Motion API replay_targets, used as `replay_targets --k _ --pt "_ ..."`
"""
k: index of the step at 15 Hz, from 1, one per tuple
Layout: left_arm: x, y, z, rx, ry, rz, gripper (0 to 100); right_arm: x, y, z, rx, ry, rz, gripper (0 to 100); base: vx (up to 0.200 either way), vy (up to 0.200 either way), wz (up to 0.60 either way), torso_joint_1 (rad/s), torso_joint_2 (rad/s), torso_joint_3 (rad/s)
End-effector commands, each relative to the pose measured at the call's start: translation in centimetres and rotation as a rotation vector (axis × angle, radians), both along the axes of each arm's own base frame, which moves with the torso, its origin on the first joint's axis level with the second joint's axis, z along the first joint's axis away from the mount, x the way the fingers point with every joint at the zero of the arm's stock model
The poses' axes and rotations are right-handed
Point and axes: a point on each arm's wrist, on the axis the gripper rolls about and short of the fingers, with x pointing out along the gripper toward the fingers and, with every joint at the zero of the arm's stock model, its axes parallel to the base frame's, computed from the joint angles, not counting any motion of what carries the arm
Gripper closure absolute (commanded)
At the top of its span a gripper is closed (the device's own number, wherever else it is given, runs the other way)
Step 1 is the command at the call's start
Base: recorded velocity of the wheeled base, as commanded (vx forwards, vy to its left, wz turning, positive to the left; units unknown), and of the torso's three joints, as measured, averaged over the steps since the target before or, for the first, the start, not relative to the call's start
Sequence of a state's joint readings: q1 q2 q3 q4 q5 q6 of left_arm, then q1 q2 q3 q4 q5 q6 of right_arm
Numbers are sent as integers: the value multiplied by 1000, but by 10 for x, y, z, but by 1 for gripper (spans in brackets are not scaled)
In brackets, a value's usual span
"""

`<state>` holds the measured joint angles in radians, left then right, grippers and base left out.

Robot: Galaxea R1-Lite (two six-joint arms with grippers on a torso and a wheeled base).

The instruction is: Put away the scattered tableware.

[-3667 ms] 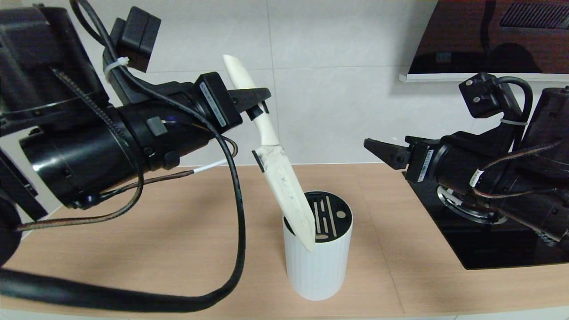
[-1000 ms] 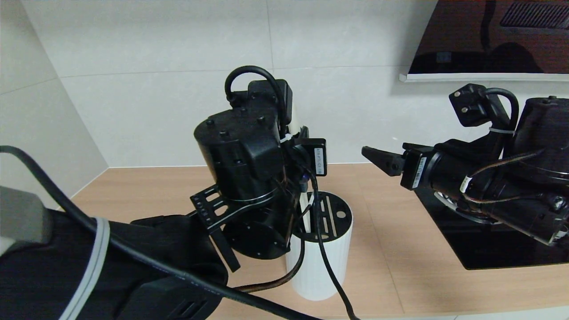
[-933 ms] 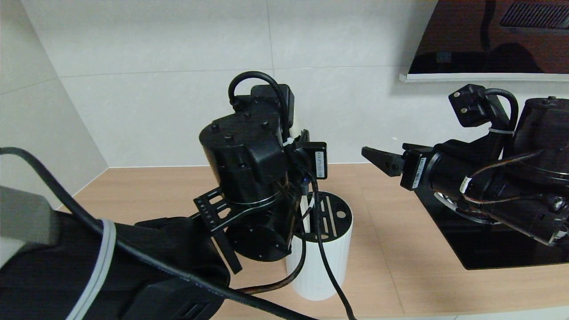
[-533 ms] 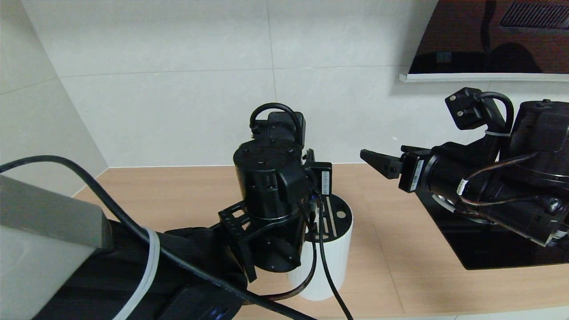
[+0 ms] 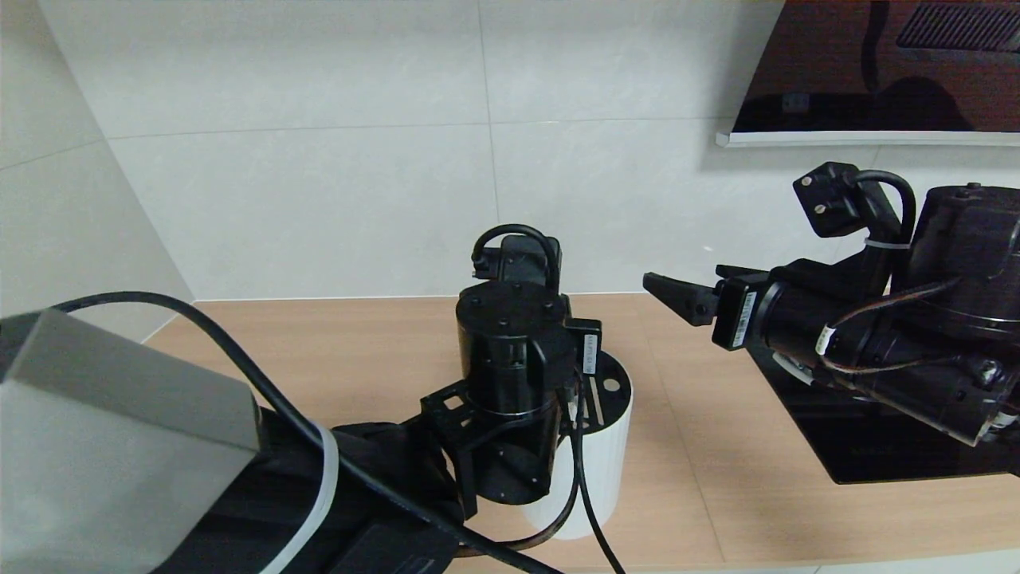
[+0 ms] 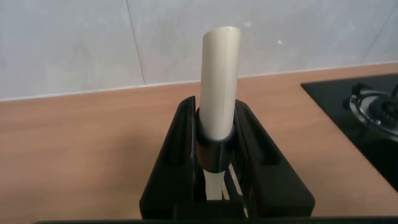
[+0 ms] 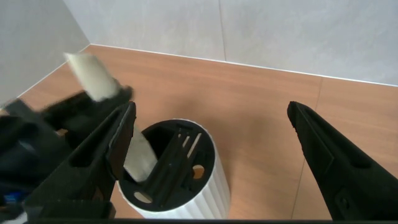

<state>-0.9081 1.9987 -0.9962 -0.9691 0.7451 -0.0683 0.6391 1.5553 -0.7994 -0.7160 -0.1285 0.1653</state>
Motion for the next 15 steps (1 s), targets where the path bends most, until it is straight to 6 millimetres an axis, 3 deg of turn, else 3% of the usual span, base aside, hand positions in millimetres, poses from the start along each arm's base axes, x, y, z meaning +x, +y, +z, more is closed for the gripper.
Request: replay_targets --k 1,5,15 --pt "3 -4 -12 24 19 0 100 0 0 0 -1 1 0 0 0 0 0 0 0 0" --pt "6 -8 -24 29 42 1 100 -1 0 0 1 -1 0 0 0 0 0 0 0 0" --pt "4 -6 -28 42 52 1 100 -1 0 -1 -2 4 3 0 0 0 0 0 0 0"
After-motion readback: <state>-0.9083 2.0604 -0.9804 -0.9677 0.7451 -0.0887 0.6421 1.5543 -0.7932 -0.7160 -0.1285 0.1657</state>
